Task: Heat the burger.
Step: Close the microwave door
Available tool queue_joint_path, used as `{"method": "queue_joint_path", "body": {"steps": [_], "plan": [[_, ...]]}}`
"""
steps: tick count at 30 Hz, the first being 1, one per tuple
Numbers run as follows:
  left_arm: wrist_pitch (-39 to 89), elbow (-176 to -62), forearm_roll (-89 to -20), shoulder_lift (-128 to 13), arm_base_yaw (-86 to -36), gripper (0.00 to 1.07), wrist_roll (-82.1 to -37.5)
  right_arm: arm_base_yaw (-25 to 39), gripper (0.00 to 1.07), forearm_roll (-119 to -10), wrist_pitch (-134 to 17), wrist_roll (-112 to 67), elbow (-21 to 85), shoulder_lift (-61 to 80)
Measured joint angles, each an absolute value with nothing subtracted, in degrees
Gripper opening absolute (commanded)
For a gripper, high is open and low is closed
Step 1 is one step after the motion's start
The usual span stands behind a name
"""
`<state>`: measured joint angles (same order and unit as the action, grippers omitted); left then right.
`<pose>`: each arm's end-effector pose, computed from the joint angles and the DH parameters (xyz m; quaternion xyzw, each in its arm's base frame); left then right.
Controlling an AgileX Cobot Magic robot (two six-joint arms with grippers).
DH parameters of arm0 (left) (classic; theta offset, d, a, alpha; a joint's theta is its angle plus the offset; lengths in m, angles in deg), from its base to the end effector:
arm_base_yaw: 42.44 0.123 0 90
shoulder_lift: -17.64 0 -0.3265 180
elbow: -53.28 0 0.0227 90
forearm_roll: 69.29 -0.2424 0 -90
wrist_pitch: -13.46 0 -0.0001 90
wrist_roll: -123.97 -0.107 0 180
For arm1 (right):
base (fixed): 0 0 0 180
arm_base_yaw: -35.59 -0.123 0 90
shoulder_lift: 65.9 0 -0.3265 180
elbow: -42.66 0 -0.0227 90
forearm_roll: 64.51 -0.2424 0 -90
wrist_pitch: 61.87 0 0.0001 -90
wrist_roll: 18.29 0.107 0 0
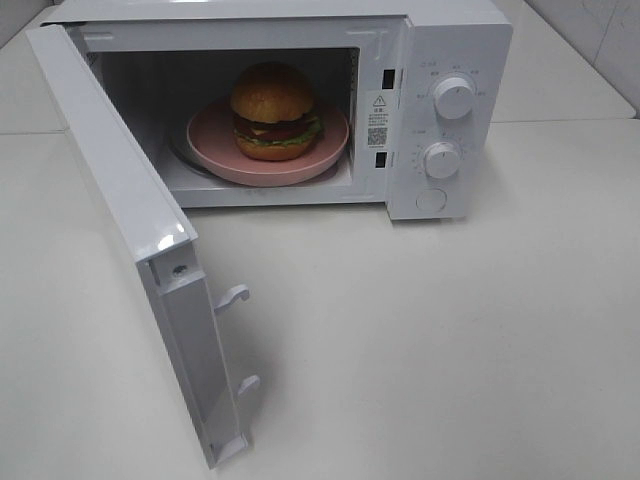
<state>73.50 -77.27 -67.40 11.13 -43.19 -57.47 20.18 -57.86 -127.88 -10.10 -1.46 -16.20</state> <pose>-0.0402 -0.0025 0.2676 0.0168 0.8478 -0.0133 0.5299 0.0696 0.0074 0.2787 -0.0758 0.9801 -0.0194 0.1826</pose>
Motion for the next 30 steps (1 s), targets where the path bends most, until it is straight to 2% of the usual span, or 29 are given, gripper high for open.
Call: {"method": "queue_joint_path", "body": {"steps": [11, 30], "plan": [[73.5, -77.3, -67.4, 11.1, -43.2, 0.0, -57.5, 20.2, 0.72, -58.1, -123.2, -14.0, -4.3, -36.0], [73.5, -77.3, -67.4, 11.1, -43.2, 0.0, -57.5, 20.2, 0.72, -60.9, -120.3, -17.1, -6.4, -59.3]]}}
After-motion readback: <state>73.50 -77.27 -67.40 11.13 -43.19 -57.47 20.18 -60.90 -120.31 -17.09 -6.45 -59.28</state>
